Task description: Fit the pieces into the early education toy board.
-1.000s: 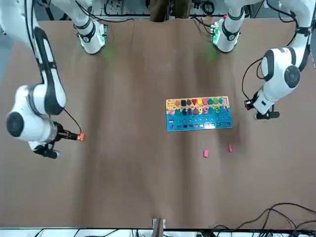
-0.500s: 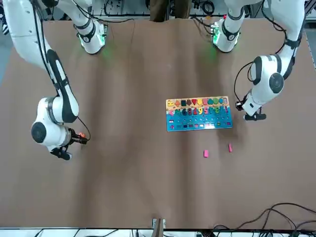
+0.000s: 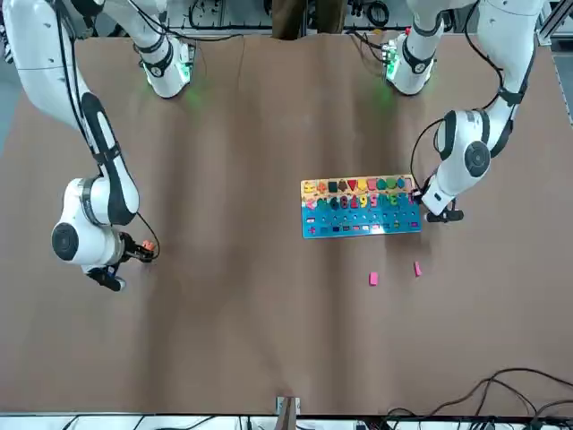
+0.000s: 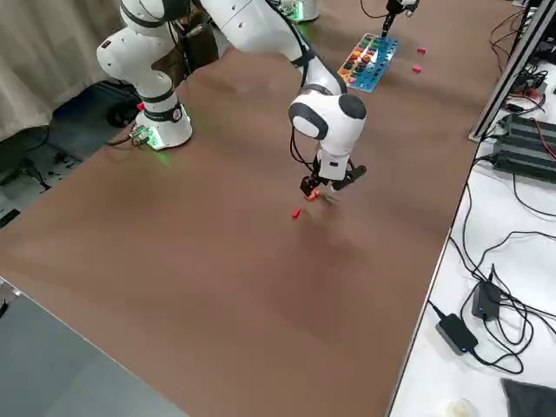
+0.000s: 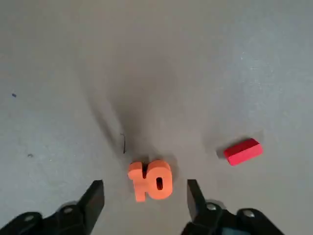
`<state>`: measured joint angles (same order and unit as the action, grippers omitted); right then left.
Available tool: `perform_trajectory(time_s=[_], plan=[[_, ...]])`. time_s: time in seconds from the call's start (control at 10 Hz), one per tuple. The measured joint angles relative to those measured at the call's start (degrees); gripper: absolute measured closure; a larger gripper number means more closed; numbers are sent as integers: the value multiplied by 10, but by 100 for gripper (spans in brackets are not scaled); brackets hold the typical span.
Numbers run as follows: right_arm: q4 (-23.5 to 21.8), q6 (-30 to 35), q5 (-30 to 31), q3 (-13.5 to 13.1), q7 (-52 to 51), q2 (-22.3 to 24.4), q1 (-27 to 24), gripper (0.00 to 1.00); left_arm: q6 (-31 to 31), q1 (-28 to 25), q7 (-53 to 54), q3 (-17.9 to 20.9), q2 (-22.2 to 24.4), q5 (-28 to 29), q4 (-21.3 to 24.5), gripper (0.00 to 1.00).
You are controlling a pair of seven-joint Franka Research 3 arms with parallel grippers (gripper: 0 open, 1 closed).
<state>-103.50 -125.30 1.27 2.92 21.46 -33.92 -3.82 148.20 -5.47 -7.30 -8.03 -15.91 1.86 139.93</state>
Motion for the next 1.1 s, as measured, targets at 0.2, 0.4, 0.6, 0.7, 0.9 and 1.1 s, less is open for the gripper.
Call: perform_trajectory(time_s=[0.2,0.4,0.6,0.7,0.9,1.1], plan=[[0,0,0,1,5,0,1,26,0,0,0,0,0,0,0,98],[0,0,0,1,5,0,1,32,0,0,0,0,-1,0,0,98],[-1,-10,0,2,5,0,4,33,0,-1,-2,0,-1,0,0,99],[-8,-37,0,2,5,-2,6,33,0,-2,-3,0,-1,0,0,99],[-46,-112,0,3,5,-9,11,33,0,-9,-4,2,-2,0,0,99],[-53,-123,0,3,0,-7,13,32,0,-19,-4,5,-9,0,0,99]])
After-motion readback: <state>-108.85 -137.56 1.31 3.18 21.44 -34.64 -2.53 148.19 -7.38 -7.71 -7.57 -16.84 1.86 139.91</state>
